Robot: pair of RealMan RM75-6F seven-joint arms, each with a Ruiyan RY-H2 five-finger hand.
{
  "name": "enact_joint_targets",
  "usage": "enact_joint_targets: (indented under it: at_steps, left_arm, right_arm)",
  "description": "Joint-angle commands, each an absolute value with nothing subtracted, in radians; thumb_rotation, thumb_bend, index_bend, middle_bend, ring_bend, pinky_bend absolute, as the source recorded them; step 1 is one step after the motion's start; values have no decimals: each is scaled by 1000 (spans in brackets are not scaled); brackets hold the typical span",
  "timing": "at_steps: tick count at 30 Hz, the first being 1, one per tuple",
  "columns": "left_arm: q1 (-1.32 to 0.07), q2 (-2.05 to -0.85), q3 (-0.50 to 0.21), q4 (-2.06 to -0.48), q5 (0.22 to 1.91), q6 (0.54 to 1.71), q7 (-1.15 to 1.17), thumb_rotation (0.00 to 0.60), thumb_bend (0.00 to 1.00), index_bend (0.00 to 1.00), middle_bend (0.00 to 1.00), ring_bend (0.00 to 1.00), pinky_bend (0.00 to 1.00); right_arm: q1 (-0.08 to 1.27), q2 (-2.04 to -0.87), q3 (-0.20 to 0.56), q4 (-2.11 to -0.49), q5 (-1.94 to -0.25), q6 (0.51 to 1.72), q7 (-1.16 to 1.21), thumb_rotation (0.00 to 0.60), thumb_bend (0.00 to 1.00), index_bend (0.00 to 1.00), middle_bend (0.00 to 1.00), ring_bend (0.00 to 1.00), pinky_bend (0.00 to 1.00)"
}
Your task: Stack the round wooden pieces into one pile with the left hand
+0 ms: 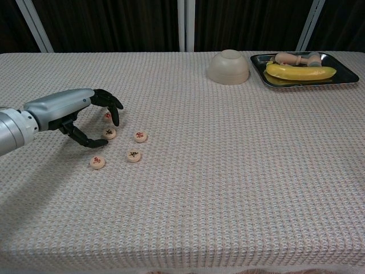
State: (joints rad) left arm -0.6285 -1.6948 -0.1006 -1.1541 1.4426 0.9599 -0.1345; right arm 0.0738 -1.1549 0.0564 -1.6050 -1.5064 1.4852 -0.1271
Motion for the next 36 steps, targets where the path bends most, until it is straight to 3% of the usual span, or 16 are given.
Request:
enact_joint_targets:
  at_steps: [1, 14, 21, 28, 36]
  left_arm:
    - [-633, -1700, -96, -1143, 1440, 953, -135, 600, 271, 426, 160, 0, 0]
    - [-640, -1705, -90, -1130, 1438, 965, -135, 600, 271, 521, 161, 0, 0]
    - [-648, -1650, -140, -1183, 1423, 1011, -129, 600, 272, 523, 170, 0, 0]
    - [-677, -1639, -167, -1172, 1329, 913, -101, 600, 278, 520, 171, 0, 0]
    - [-699, -1681, -179, -1114, 1301, 879, -129, 600, 277, 498, 176, 0, 0]
  right_arm:
    - [74, -1155, 56, -1605, -1507, 1485, -127, 600, 76, 0, 0, 0, 0]
    - [72, -1155, 58, -1602, -1499, 1483, -126, 600, 76, 0, 0, 0, 0]
    - [71, -1154, 57, -1600, -1497, 1482, -122, 600, 76, 0, 0, 0, 0]
    - [69, -1158, 56, -1598, -1502, 1486, -119, 600, 76, 0, 0, 0, 0]
    - [68, -1150, 51, -1594, -1513, 1488, -104, 600, 77, 0, 0, 0, 0]
